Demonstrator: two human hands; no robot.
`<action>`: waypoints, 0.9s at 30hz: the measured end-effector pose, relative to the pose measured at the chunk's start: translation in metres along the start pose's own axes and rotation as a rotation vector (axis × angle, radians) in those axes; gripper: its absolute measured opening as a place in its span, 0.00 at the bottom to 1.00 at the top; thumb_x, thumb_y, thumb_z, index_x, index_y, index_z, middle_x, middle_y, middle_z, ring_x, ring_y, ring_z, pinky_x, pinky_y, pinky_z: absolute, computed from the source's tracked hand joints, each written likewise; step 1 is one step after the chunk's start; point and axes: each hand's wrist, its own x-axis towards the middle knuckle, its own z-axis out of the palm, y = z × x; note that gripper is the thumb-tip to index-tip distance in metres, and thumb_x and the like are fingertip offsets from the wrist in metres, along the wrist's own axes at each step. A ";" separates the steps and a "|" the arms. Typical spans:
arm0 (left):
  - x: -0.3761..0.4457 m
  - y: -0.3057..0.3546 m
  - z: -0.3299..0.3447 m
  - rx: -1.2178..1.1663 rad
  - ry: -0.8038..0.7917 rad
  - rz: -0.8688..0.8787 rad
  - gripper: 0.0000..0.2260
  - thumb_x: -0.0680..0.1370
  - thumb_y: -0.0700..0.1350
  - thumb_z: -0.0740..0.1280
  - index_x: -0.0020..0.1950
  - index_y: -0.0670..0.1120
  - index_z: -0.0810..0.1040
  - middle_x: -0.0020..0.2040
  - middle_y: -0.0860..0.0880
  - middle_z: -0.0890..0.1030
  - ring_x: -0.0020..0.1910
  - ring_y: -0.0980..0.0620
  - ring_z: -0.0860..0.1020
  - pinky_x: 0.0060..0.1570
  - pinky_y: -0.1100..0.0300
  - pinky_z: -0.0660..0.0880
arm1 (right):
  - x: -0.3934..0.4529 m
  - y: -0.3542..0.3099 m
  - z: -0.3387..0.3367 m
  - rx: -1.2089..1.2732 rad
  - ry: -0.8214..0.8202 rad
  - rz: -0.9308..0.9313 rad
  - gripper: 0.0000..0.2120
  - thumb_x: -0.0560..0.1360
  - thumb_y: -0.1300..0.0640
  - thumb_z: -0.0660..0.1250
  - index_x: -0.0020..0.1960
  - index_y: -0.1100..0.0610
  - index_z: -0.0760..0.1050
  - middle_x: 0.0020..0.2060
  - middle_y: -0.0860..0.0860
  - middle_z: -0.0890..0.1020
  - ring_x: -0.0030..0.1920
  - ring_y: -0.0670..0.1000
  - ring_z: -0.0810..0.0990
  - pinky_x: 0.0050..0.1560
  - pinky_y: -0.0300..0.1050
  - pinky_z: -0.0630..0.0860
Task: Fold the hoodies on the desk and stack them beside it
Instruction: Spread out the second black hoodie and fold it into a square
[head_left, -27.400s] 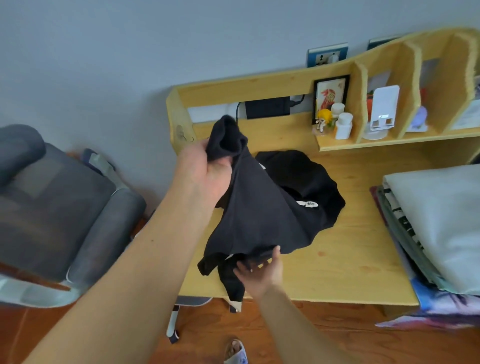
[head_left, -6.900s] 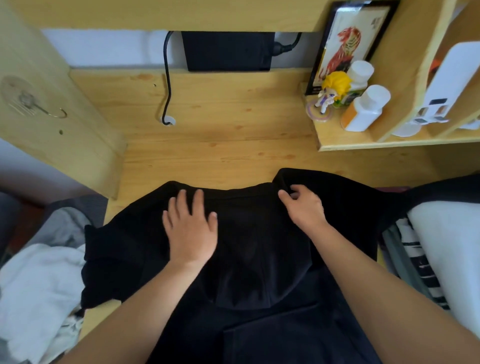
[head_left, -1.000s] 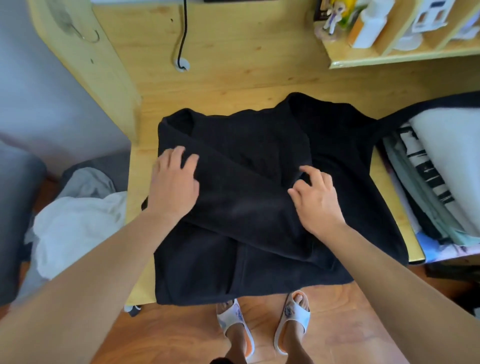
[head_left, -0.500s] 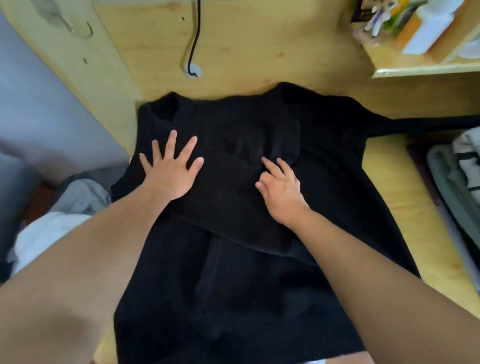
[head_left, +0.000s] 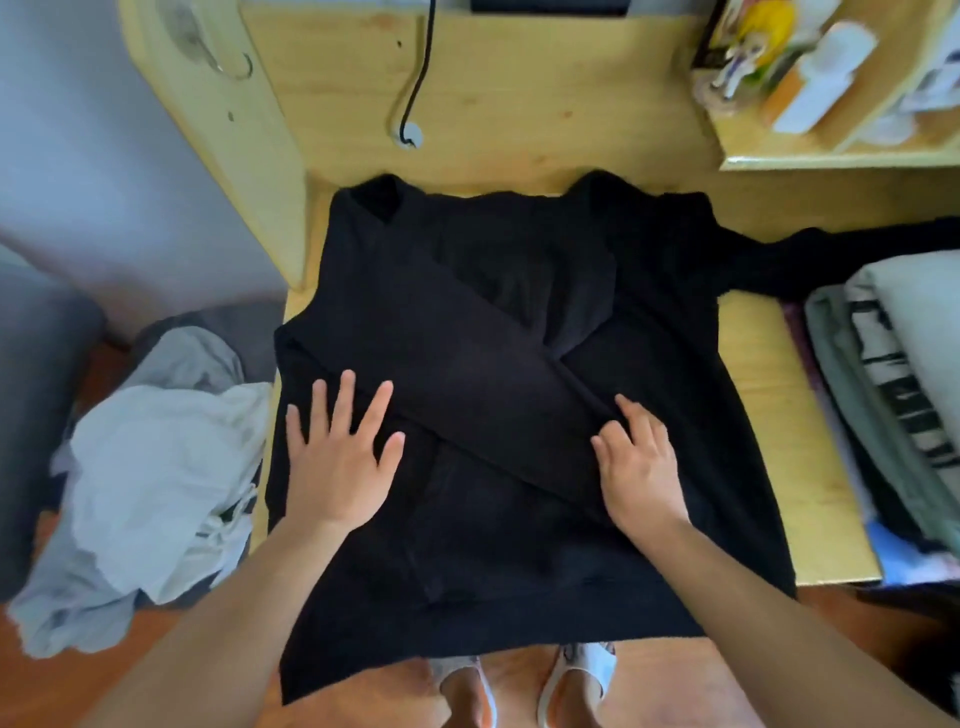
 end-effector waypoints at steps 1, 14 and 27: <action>0.003 -0.002 -0.003 -0.005 -0.028 0.006 0.29 0.82 0.65 0.44 0.83 0.60 0.46 0.84 0.45 0.50 0.82 0.38 0.49 0.78 0.36 0.48 | -0.002 -0.004 -0.007 0.045 -0.079 0.034 0.13 0.82 0.54 0.61 0.49 0.62 0.79 0.73 0.61 0.69 0.71 0.64 0.67 0.70 0.63 0.70; -0.045 0.168 -0.082 -0.189 -0.269 0.162 0.30 0.84 0.55 0.58 0.83 0.58 0.49 0.84 0.44 0.45 0.82 0.40 0.45 0.80 0.45 0.51 | -0.034 0.099 -0.202 0.390 -0.033 0.563 0.30 0.82 0.44 0.61 0.32 0.67 0.67 0.30 0.65 0.76 0.31 0.54 0.72 0.36 0.47 0.71; 0.010 0.388 -0.101 -0.287 -0.265 0.151 0.26 0.84 0.53 0.61 0.81 0.52 0.61 0.81 0.46 0.59 0.81 0.46 0.55 0.78 0.49 0.59 | 0.106 0.289 -0.272 0.082 -0.175 0.081 0.20 0.82 0.53 0.62 0.74 0.52 0.69 0.72 0.52 0.68 0.71 0.57 0.64 0.72 0.49 0.62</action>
